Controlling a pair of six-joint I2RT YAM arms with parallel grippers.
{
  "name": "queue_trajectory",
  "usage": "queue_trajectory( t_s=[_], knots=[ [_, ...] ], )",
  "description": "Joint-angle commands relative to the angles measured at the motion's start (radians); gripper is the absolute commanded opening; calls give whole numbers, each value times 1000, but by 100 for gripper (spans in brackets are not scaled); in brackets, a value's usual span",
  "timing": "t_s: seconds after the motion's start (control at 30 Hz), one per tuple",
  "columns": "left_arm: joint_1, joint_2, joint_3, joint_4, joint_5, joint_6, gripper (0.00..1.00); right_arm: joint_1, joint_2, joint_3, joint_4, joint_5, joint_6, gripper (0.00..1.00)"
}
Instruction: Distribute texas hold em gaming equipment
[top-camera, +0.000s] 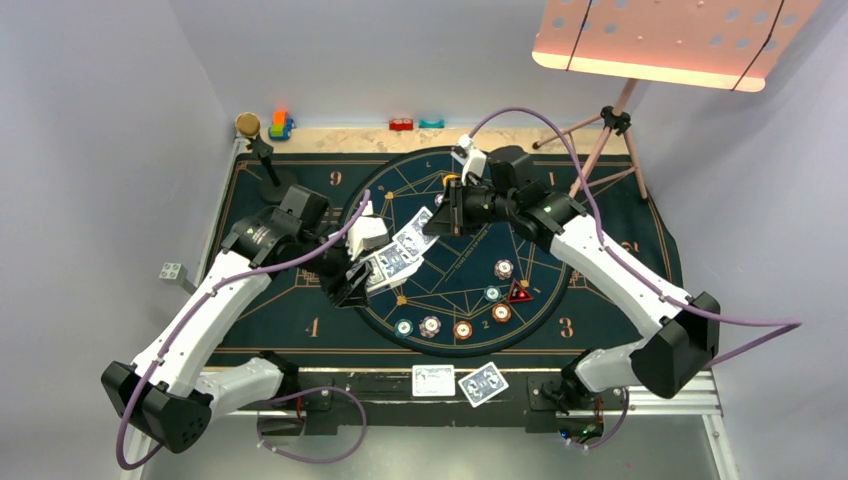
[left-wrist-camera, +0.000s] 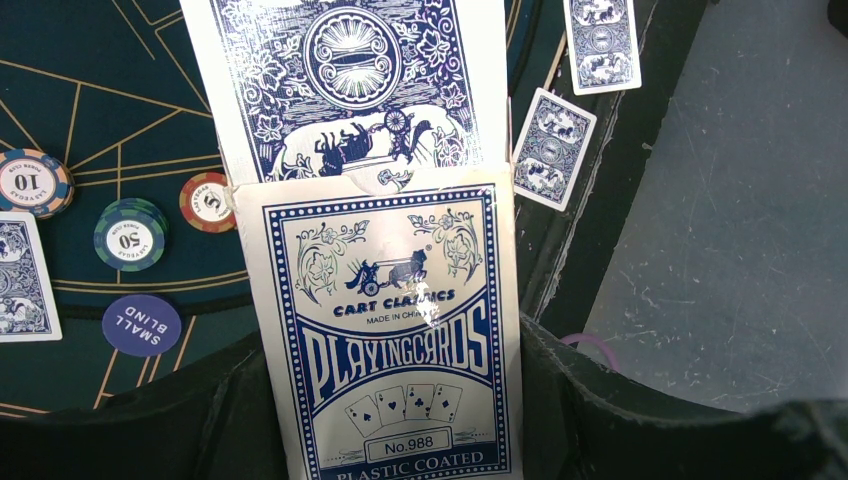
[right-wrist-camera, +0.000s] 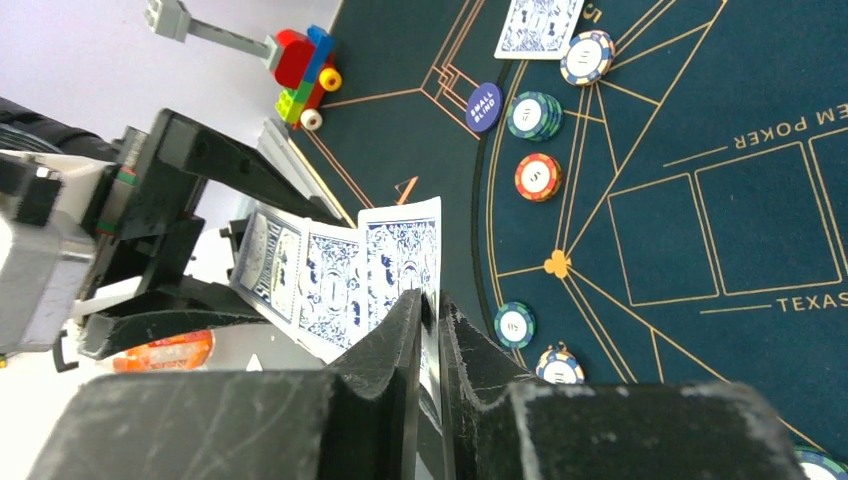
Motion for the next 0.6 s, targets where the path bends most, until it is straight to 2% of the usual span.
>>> queue_trajectory(
  t_s=[0.0, 0.13, 0.3, 0.43, 0.57],
  knots=[
    [5, -22, 35, 21, 41, -6, 0, -40, -52, 40, 59, -70, 37, 11],
    [5, -23, 34, 17, 41, -3, 0, -82, -63, 26, 126, -142, 87, 8],
    [5, -25, 31, 13, 46, -1, 0, -159, -26, 44, 152, -152, 114, 4],
    [5, -28, 37, 10, 52, -1, 0, -230, 80, 77, 191, -130, 116, 3],
    [5, -32, 46, 7, 57, -3, 0, -275, 283, 184, 190, -63, 94, 1]
  ],
)
